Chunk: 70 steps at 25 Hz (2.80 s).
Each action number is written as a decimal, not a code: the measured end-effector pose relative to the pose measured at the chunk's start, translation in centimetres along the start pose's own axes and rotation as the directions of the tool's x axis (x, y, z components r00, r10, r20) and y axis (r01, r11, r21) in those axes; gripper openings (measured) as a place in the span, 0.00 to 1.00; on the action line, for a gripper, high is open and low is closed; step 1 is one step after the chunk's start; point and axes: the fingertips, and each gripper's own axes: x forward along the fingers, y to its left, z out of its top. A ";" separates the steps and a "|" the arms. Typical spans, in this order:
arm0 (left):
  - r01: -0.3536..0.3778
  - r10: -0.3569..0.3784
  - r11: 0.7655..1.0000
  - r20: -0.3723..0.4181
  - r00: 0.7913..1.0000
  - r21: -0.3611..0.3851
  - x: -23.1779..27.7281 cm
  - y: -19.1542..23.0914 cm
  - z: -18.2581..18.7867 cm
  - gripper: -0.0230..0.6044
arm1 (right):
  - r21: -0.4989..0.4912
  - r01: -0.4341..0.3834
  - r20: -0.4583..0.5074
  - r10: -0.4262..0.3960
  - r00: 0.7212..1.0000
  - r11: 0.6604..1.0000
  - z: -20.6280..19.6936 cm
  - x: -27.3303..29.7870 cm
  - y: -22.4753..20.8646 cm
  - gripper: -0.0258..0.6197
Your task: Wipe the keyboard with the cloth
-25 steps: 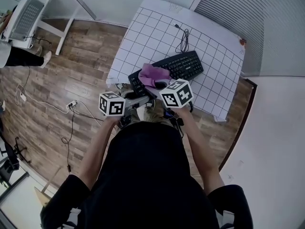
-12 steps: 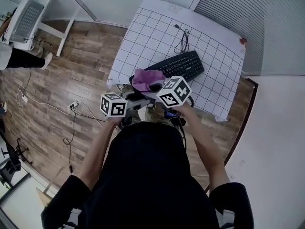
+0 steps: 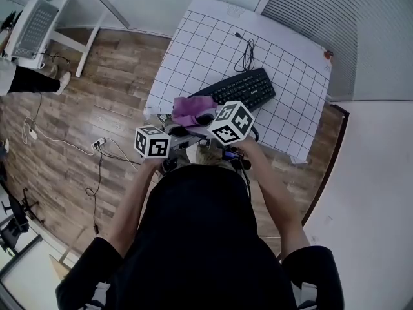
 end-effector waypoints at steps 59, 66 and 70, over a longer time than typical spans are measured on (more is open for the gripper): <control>0.014 -0.014 1.000 0.021 1.000 0.006 -0.1 0.0 0.6 0.30 | 0.308 0.789 -0.104 -0.806 0.583 0.531 -15.2 -21.9 -26.5 0.12; 0.022 -0.022 1.000 0.022 1.000 0.002 -0.1 -0.1 0.8 0.30 | 0.298 0.807 -0.095 -0.825 0.557 0.510 -14.7 -21.3 -25.7 0.12; 0.027 -0.027 1.000 0.025 0.999 0.005 -0.1 -0.4 1.0 0.30 | 0.308 0.785 -0.092 -0.804 0.587 0.538 -14.5 -20.5 -25.0 0.12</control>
